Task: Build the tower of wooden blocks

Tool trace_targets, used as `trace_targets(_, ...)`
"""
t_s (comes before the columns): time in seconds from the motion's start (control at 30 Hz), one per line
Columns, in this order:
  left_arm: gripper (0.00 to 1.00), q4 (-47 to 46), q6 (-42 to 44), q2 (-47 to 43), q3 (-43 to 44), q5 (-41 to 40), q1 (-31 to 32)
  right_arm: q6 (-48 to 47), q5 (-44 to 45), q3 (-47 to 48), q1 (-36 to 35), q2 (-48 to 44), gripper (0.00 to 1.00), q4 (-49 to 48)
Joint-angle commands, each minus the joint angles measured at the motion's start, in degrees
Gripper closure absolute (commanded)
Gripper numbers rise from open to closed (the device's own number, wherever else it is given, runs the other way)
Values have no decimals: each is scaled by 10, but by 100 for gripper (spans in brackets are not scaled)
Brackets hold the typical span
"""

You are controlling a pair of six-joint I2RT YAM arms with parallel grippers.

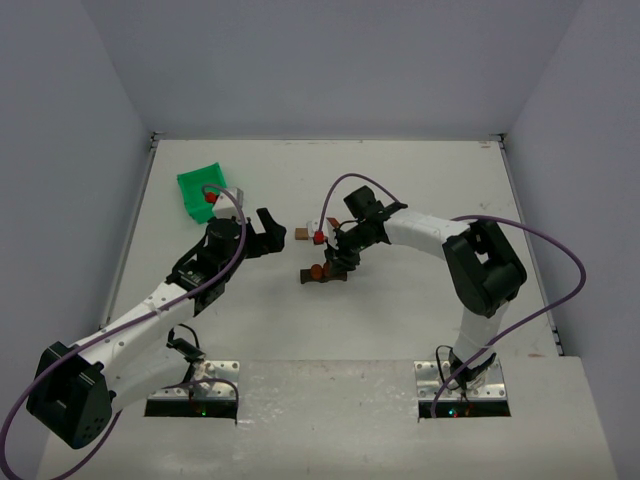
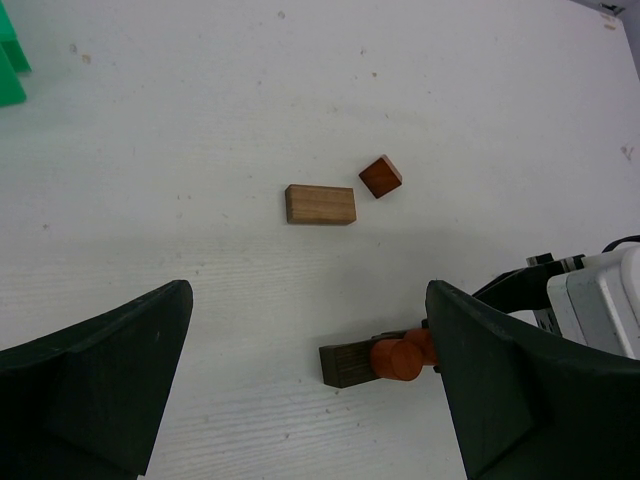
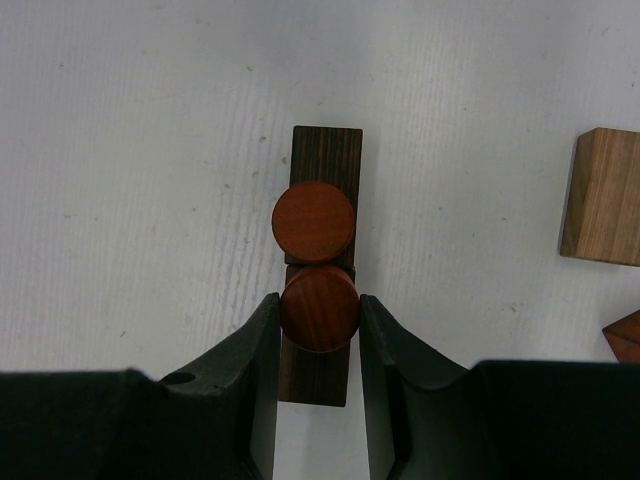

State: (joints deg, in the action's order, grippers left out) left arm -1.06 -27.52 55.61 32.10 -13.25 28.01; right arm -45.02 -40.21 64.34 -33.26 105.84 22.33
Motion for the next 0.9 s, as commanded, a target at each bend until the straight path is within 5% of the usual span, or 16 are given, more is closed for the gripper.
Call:
trace_targets(0.0,0,-26,4,-1,8,3,-6,-10,1,12,-4,-16,71,-7)
trace_targets(0.87,0,-35,6,12,9,12,-6,-24,9,2,-5,-29,69,0)
